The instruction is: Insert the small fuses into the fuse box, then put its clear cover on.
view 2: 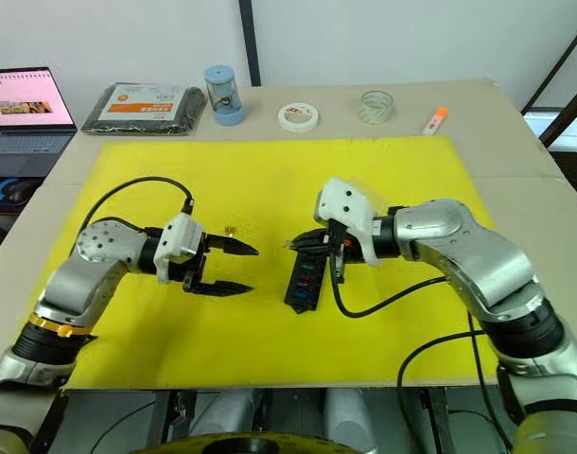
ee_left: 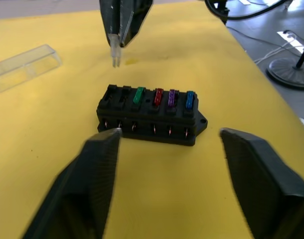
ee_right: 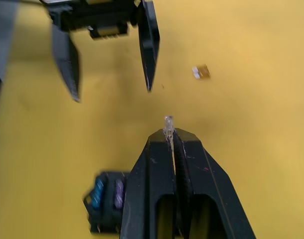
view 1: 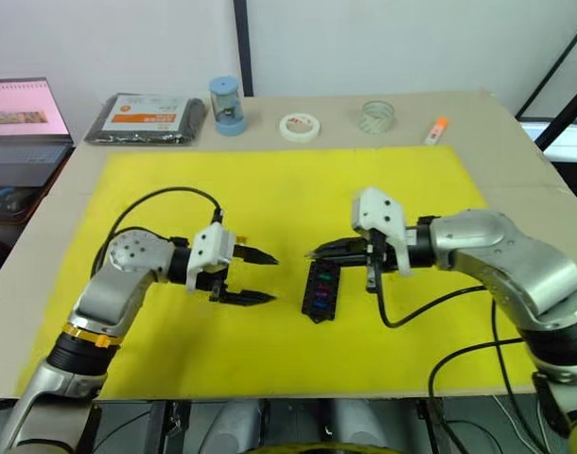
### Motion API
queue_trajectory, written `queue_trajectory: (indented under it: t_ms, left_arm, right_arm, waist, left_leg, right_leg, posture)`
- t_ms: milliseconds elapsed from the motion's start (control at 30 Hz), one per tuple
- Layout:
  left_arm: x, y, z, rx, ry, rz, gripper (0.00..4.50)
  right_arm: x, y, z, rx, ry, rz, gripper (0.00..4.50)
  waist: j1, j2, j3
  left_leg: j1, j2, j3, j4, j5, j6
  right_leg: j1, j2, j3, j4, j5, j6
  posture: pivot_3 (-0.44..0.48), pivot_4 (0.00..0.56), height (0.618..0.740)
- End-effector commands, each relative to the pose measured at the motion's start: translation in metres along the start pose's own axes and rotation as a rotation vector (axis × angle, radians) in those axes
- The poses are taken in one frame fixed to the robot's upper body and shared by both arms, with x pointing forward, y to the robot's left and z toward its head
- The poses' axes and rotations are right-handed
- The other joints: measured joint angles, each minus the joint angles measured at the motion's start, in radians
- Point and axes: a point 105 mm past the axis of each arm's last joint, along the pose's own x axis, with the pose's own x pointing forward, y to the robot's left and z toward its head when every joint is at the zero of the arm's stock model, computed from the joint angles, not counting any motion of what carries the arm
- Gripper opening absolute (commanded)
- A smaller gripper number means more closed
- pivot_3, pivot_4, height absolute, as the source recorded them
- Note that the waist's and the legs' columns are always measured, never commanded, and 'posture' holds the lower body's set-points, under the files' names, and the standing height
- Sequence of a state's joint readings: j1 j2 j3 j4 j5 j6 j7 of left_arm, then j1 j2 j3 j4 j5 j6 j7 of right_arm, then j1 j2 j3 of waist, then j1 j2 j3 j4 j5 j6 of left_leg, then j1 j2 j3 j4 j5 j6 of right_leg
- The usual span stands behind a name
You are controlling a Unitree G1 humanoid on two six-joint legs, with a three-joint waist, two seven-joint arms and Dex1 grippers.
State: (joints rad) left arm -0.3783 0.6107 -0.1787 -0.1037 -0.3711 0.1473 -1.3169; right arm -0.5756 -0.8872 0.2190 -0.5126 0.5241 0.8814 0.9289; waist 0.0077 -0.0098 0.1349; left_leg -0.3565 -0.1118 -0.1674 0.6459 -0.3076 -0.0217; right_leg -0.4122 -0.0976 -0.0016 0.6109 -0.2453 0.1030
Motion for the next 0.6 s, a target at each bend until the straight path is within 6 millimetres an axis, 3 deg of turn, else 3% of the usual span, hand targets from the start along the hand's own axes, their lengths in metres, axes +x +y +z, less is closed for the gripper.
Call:
queue_trajectory:
  t_ms: [33, 300, 600]
  left_arm:
    - [0.009, -0.001, -0.002, 0.049, -0.013, 0.029, 4.46]
    - [0.040, 0.004, -0.002, 0.036, -0.113, 0.137, 4.46]
    - [0.053, 0.004, -0.001, 0.024, -0.125, 0.155, 4.46]
  right_arm:
    - [-0.009, -0.008, 0.005, -0.092, 0.092, -0.080, 0.00]
    - [-0.003, 0.003, 0.015, -0.143, 0.192, -0.077, 0.00]
    - [0.008, 0.006, 0.004, -0.127, 0.242, -0.070, 0.00]
  waist:
    - [0.003, 0.000, 0.000]
    - [0.006, 0.000, 0.000]
    - [0.006, 0.000, 0.000]
  left_leg:
    - [0.000, 0.000, 0.000, 0.000, 0.000, 0.000]
    - [-0.001, 0.000, 0.000, 0.000, 0.000, 0.000]
    - [0.000, 0.000, 0.000, 0.000, 0.000, 0.000]
  right_leg:
    - [0.000, 0.000, 0.000, 0.000, 0.000, 0.000]
    - [0.000, 0.000, 0.000, 0.000, 0.000, 0.000]
    - [0.000, 0.000, 0.000, 0.000, 0.000, 0.000]
  posture:
    - [0.000, 0.150, 0.740]
    - [0.000, 0.150, 0.740]
    - [0.000, 0.150, 0.740]
